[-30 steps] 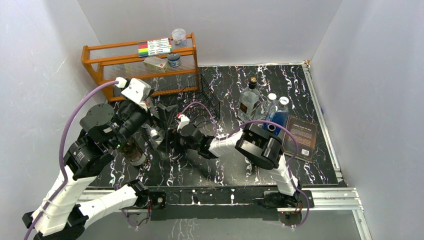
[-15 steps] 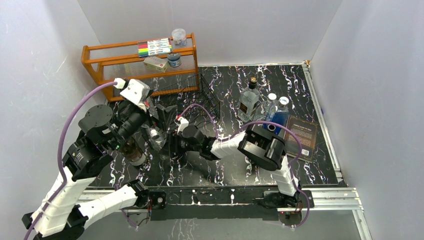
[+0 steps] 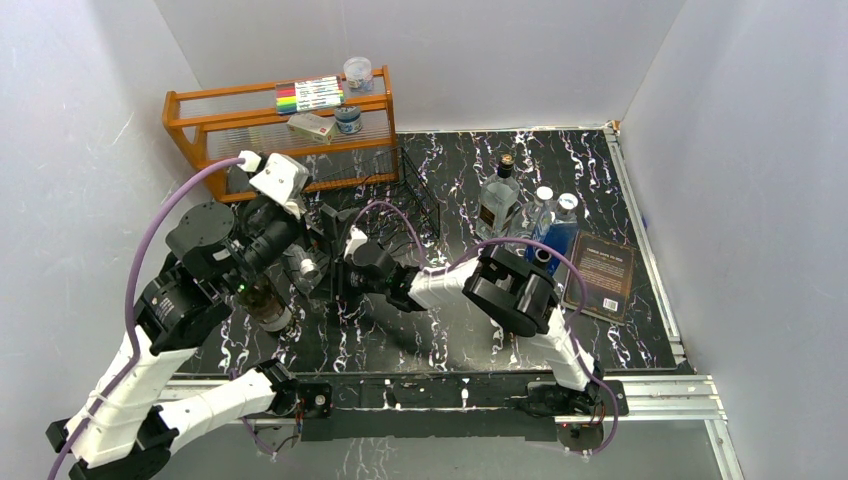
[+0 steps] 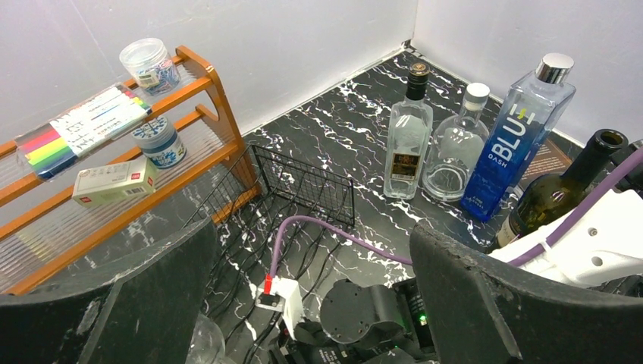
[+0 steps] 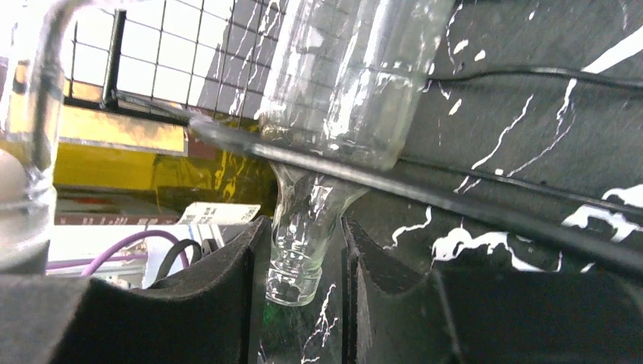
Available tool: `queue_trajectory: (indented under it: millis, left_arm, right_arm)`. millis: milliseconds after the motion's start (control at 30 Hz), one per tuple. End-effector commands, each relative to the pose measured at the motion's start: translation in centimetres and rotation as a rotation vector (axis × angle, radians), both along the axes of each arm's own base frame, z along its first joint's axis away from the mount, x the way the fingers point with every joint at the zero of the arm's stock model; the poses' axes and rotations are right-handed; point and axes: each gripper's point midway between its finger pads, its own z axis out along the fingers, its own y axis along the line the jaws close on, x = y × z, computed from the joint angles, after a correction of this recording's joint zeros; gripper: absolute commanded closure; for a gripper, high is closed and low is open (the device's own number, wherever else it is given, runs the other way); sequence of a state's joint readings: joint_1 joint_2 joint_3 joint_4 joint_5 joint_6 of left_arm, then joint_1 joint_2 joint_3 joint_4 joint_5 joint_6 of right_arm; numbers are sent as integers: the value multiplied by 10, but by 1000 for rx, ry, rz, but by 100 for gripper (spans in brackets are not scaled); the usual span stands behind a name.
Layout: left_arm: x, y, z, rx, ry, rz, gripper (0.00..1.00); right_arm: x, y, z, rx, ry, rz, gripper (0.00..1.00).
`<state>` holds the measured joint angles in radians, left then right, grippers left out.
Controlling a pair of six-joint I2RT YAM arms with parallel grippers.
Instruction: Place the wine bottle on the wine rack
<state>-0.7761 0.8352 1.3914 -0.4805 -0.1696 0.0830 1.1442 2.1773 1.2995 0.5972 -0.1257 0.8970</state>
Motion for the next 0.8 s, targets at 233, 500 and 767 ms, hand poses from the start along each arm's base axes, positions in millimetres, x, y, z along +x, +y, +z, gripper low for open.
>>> queue_trajectory:
  millis: [233, 500, 767]
  left_arm:
    - [-3, 4, 19, -8, -48, -7, 2]
    - [-5, 9, 36, -66, -51, 19, 2]
    - [-12, 3, 51, -119, -40, -21, 2]
  right_arm:
    - [27, 6, 35, 67, -61, -56, 35]
    - [19, -26, 68, 44, -180, -56, 11]
    - [29, -86, 83, -201, -335, -131, 6]
